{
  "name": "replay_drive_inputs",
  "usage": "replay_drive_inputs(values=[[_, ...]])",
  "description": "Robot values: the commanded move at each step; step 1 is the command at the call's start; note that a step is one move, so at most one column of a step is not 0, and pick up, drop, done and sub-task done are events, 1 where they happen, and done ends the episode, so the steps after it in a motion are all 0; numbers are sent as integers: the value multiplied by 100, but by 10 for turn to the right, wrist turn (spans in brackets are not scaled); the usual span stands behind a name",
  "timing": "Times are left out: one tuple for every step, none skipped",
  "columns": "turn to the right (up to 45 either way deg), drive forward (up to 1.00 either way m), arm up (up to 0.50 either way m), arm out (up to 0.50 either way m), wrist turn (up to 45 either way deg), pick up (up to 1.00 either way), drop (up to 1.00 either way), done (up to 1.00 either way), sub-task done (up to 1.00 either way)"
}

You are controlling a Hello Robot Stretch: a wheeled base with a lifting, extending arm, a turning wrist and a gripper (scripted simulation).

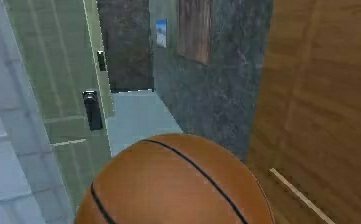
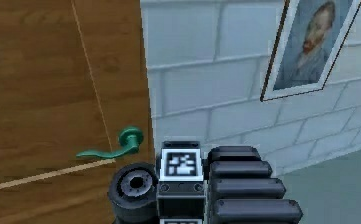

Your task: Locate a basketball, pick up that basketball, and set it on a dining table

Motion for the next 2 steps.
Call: replay_drive_inputs(values=[[0,50,0,0,0,0,0,0,0],[-180,0,0,0,0,0,0,0,0]])
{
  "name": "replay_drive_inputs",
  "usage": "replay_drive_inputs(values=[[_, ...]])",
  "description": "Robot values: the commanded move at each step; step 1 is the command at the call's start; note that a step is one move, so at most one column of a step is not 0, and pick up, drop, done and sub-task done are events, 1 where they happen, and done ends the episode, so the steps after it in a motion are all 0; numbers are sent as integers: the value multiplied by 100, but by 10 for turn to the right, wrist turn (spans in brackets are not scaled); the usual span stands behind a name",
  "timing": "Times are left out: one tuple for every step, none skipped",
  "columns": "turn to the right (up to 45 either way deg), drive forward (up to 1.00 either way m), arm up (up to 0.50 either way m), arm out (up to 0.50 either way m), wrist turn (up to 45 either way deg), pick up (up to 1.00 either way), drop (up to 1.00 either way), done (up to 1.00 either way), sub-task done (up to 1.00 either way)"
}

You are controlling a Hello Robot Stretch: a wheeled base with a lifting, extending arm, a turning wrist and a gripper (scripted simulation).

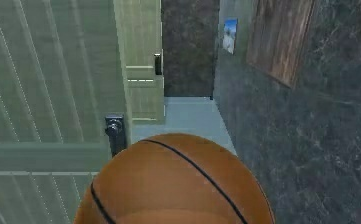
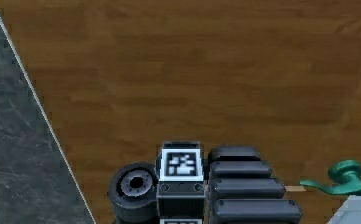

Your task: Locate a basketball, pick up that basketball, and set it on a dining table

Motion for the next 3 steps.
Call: replay_drive_inputs(values=[[0,75,0,0,0,0,0,0,0],[330,0,0,0,0,0,0,0,0],[0,55,0,0,0,0,0,0,0]])
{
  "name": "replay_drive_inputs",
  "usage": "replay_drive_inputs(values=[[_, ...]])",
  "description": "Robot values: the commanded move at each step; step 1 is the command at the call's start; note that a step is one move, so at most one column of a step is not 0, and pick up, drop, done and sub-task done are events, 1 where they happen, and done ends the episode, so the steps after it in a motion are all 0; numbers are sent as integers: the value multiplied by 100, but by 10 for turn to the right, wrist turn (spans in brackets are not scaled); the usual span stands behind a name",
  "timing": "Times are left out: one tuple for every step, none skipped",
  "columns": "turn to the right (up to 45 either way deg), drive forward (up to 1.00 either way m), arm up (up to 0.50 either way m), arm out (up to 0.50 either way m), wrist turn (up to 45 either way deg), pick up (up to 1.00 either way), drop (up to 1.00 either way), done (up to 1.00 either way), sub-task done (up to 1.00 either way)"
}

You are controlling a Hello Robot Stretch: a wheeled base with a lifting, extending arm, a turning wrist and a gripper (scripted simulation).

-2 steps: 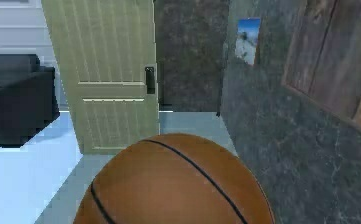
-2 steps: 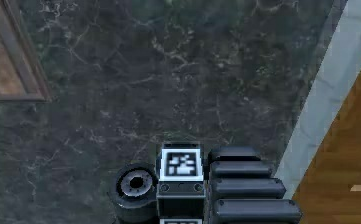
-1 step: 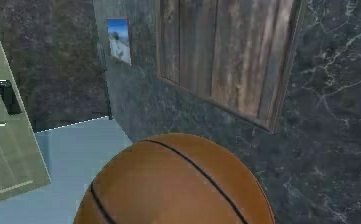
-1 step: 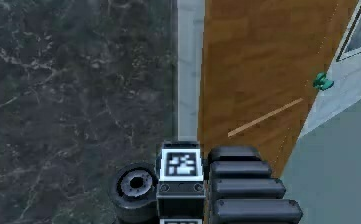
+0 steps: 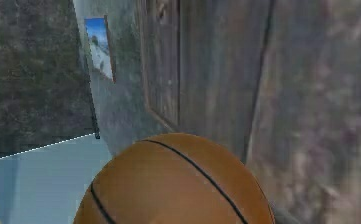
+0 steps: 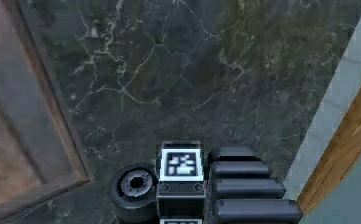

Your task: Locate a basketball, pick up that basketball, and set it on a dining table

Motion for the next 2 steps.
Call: replay_drive_inputs(values=[[-450,0,0,0,0,0,0,0,0],[-450,0,0,0,0,0,0,0,0]])
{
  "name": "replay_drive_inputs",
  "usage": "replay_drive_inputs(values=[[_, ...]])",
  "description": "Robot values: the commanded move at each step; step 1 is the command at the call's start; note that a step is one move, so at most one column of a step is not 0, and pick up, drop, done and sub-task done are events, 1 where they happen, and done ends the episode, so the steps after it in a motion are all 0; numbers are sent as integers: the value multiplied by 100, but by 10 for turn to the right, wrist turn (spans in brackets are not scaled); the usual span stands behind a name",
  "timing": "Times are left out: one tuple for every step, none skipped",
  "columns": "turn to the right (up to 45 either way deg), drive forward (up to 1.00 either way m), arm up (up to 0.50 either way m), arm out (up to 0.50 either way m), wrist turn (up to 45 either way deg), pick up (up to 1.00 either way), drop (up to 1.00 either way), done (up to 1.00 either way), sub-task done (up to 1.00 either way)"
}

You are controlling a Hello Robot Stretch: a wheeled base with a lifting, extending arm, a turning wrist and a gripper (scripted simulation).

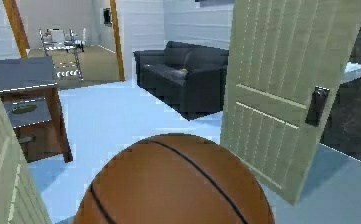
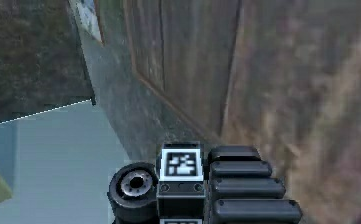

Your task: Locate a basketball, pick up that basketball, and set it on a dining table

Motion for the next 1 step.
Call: replay_drive_inputs(values=[[-120,0,0,0,0,0,0,0,0]])
